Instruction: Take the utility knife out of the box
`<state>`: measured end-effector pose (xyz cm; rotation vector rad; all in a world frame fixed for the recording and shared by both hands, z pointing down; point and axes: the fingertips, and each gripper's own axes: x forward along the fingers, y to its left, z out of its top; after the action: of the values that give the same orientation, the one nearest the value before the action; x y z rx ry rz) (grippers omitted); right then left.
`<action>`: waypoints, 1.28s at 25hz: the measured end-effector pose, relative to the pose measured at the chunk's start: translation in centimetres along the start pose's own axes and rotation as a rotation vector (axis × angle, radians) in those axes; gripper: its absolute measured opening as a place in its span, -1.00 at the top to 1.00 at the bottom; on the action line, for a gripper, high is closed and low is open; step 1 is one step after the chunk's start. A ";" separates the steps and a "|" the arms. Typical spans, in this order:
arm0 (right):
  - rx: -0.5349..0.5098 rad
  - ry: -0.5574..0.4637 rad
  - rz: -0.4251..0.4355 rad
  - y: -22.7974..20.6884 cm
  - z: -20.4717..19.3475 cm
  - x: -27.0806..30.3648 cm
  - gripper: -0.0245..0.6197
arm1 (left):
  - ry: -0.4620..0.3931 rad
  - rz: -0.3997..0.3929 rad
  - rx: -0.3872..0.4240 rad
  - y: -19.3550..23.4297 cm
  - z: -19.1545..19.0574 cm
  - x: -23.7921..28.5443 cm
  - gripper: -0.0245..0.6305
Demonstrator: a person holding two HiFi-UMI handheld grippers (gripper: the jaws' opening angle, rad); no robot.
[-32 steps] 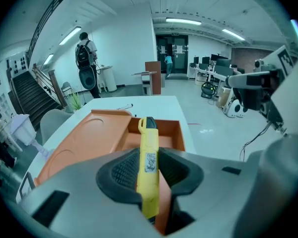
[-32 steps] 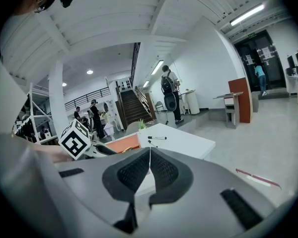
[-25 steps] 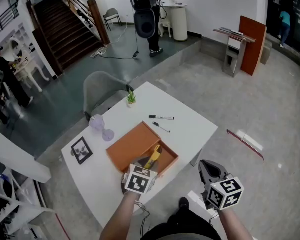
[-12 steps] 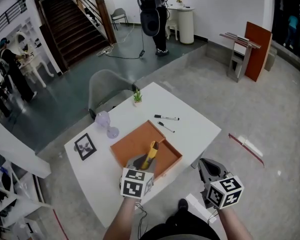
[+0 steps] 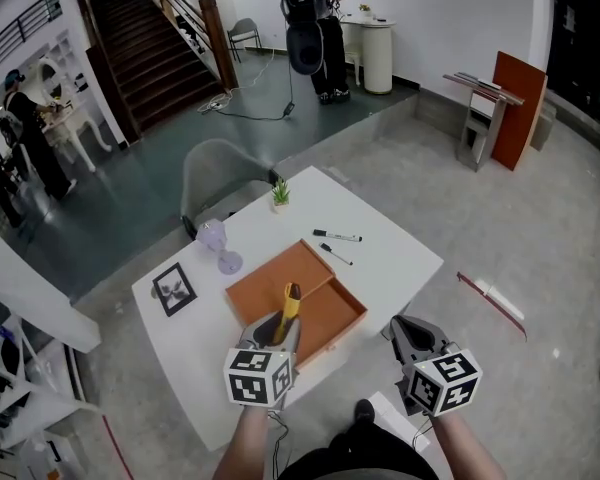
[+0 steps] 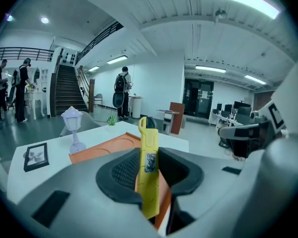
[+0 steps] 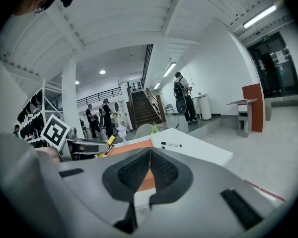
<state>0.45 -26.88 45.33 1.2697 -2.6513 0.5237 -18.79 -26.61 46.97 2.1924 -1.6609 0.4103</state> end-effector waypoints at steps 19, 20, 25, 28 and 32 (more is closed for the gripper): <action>-0.044 -0.013 0.023 2.3 0.1 -0.5 0.92 | -0.145 0.110 -0.129 3.5 -1.0 -5.6 0.57; -0.050 -0.014 0.023 2.4 0.0 -0.5 0.92 | -0.151 0.114 -0.133 3.6 -1.1 -5.8 0.57; -0.062 -0.018 0.019 3.1 0.0 -0.8 0.92 | -0.170 0.124 -0.143 3.8 -1.2 -6.7 0.57; -0.070 -0.017 0.012 3.3 0.3 -0.9 0.92 | -0.177 0.125 -0.150 3.8 -1.0 -7.1 0.57; -0.092 -0.006 0.020 3.6 0.2 -0.9 0.92 | -0.174 0.134 -0.152 4.1 -1.2 -7.3 0.57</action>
<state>-1.82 -24.25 44.01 1.2226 -2.6622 0.3963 -24.70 -20.80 45.29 2.0626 -1.8718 0.1244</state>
